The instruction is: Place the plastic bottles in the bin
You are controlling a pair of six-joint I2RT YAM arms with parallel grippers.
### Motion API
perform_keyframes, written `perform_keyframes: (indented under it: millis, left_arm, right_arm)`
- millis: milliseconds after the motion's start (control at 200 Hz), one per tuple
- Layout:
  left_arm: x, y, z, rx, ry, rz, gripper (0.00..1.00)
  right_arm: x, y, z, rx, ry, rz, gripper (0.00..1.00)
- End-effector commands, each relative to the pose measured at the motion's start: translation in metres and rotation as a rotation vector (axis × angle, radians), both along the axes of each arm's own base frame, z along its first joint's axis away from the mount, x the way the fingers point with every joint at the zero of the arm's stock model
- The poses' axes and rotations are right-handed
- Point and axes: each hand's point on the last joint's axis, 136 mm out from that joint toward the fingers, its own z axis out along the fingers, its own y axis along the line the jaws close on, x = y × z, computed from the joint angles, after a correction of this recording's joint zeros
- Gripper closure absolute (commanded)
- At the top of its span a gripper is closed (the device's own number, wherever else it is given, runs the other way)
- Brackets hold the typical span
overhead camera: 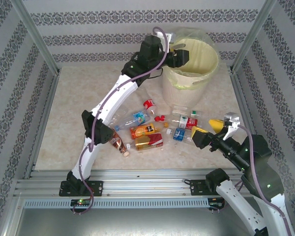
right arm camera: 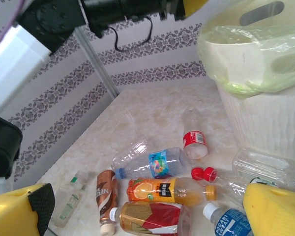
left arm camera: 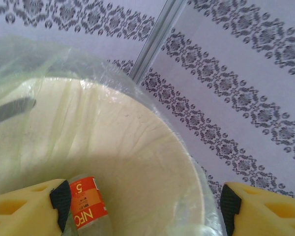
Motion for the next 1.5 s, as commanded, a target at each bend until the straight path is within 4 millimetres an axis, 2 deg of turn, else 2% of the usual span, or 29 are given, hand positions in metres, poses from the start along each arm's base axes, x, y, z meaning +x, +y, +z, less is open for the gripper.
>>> perform_keyframes:
  millis: [0, 80, 165, 285, 405, 605, 804, 914, 1129, 1299, 1499]
  left_arm:
    - [-0.027, 0.022, 0.041, 0.038, -0.093, -0.015, 0.18]
    - [-0.039, 0.031, 0.044, 0.054, -0.093, -0.012, 0.17]
    - [-0.051, 0.045, 0.037, 0.087, -0.067, 0.015, 0.17]
    - [-0.067, 0.080, 0.011, 0.161, 0.023, 0.121, 0.18]
    - [-0.090, 0.121, -0.028, 0.239, 0.156, 0.241, 0.19]
    - [-0.139, 0.195, -0.109, 0.362, 0.395, 0.468, 0.19]
    - [-0.194, 0.242, -0.177, 0.444, 0.638, 0.589, 0.17]
    - [-0.217, 0.264, -0.209, 0.495, 0.726, 0.657, 0.15]
    - [-0.236, 0.289, -0.256, 0.574, 0.828, 0.743, 0.14]
    - [-0.242, 0.296, -0.291, 0.579, 0.924, 0.746, 0.14]
    - [-0.243, 0.297, -0.320, 0.514, 1.019, 0.726, 0.13]
  right_arm:
    - [-0.003, 0.013, 0.005, 0.012, -0.013, 0.075, 0.02]
    - [-0.001, 0.017, 0.002, 0.010, 0.000, 0.094, 0.02]
    - [-0.001, 0.023, -0.001, 0.011, 0.016, 0.123, 0.02]
    - [-0.003, 0.031, -0.002, 0.014, 0.036, 0.176, 0.02]
    - [-0.007, 0.038, -0.002, 0.018, 0.054, 0.229, 0.02]
    - [-0.016, 0.055, -0.002, 0.033, 0.098, 0.350, 0.02]
    - [-0.013, 0.060, -0.007, 0.035, 0.123, 0.370, 0.02]
    - [-0.010, 0.062, -0.011, 0.042, 0.135, 0.372, 0.02]
    - [-0.004, 0.067, -0.025, 0.042, 0.189, 0.378, 0.02]
    - [-0.001, 0.068, -0.032, 0.032, 0.219, 0.377, 0.02]
    - [0.001, 0.068, -0.036, 0.028, 0.230, 0.370, 0.02]
